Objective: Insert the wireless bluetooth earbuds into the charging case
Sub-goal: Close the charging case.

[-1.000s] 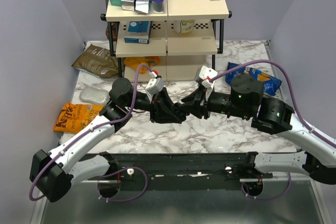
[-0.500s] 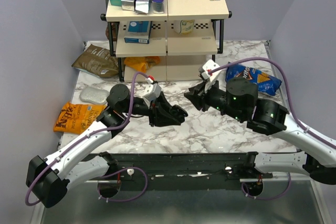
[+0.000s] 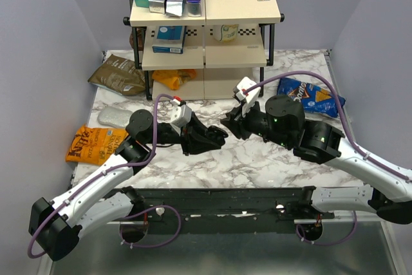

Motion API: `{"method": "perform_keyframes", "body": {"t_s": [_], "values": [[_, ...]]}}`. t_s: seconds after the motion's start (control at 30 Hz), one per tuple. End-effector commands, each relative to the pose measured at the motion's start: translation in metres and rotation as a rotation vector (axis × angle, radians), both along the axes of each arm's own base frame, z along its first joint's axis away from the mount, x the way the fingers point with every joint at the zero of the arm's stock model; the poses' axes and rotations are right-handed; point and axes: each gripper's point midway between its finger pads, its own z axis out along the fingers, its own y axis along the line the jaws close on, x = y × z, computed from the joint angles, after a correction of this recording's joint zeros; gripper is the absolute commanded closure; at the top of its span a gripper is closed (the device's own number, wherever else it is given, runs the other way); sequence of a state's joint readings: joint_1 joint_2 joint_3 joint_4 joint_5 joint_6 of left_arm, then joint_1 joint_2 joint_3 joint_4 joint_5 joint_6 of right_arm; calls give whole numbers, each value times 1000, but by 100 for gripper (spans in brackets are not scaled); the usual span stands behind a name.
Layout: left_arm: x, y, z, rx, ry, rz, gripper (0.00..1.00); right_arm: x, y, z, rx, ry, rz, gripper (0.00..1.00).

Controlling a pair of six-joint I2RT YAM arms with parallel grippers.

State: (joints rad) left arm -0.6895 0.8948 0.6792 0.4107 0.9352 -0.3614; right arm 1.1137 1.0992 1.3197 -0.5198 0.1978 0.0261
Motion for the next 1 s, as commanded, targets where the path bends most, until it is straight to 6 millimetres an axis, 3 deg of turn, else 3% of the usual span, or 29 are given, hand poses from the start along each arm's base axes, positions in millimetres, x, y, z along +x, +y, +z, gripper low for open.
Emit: {"method": "perform_keyframes", "body": {"t_s": [0.0,0.5,0.6,0.63,0.7,0.73,0.77,0.8,0.87,0.9,0.97], "values": [[6,0,9,-35,-59,39,100,-14,10,-1,-4,18,100,62],[13,-1,8,-30,-63,70,100,-19,10,-2,0,25,126,64],[14,-1,8,-27,-56,79,100,-11,4,-1,7,20,64,62],[16,-1,7,-24,-50,88,100,0,-10,7,21,-6,-34,61],[30,-1,0,-3,-7,164,100,13,-30,13,59,-24,-171,55],[40,-1,-6,9,26,217,100,24,-56,33,133,-78,-301,53],[49,-2,-12,19,74,262,100,26,-69,40,180,-96,-351,52],[67,-4,-24,35,167,343,100,29,-76,26,179,-101,-387,51],[82,-10,-39,49,269,393,100,26,-93,39,290,-126,-425,49],[97,-17,-61,83,387,435,100,26,-93,22,277,-111,-430,48],[117,-24,-82,129,505,508,100,24,-95,13,300,-88,-437,47]]}}
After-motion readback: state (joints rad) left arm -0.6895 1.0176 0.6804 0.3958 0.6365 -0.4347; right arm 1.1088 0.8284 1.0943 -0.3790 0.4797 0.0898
